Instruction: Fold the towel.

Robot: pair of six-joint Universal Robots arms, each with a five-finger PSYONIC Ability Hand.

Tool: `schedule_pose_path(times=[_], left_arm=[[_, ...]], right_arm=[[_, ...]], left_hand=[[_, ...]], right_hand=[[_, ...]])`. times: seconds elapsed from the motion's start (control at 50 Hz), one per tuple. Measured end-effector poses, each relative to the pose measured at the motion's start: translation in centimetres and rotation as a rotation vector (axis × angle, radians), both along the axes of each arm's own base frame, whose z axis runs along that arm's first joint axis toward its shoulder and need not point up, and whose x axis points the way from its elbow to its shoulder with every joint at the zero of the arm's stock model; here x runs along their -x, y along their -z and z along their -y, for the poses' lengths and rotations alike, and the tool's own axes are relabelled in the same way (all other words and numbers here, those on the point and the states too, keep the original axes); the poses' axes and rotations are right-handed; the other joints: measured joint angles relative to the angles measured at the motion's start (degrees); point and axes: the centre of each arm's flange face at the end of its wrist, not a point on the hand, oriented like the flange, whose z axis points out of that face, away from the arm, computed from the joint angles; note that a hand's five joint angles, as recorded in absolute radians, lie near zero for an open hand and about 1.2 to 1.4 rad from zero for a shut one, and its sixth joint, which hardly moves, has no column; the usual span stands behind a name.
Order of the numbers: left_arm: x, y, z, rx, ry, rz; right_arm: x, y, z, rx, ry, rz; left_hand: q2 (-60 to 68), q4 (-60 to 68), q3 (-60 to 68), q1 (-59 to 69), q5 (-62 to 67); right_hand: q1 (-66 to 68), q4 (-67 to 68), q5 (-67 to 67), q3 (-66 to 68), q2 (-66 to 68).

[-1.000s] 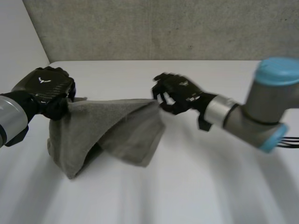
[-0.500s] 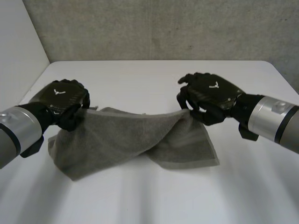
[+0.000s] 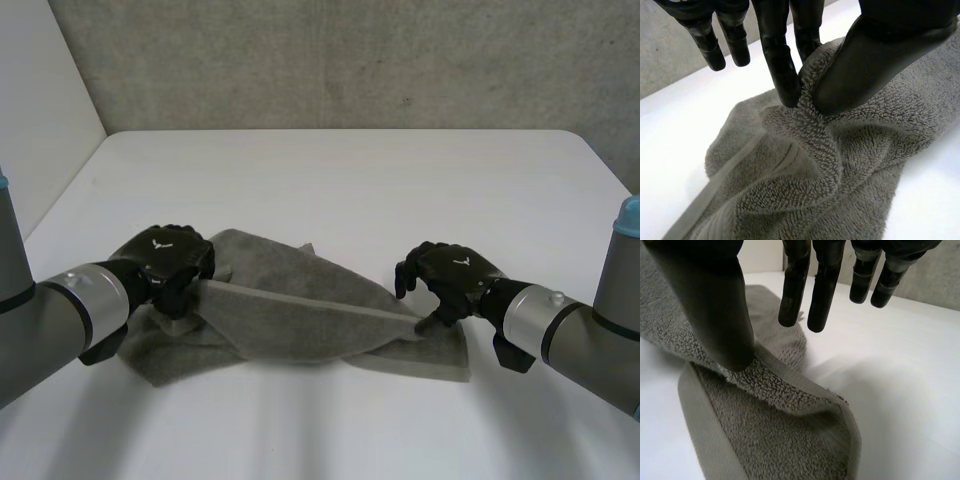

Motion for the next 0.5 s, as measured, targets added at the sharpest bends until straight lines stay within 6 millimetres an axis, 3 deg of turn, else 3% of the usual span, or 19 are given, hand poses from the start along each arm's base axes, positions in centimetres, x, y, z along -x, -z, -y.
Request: schedule_pose_path(times=[0.3,0.5], left_arm=[[0.0,-1.3,-0.2,0.047,0.001,-0.013],[-0.2,-1.7,0.4,0.064,-0.012,-0.02]], right_arm=[[-0.3,2.0,-0.2,-0.06,0.014,0.023],[-0.1,1.9,-0.9,-0.08,0.017,0.029]], left_hand=[[0.0,0.0,0.0,0.0,0.0],[0.01,0.0,0.0,0.0,0.0]], right_hand=[[-2.49,0.0,-2.5,0.0,-1.7],[-2.49,0.0,-2.53,0.0,-1.7]])
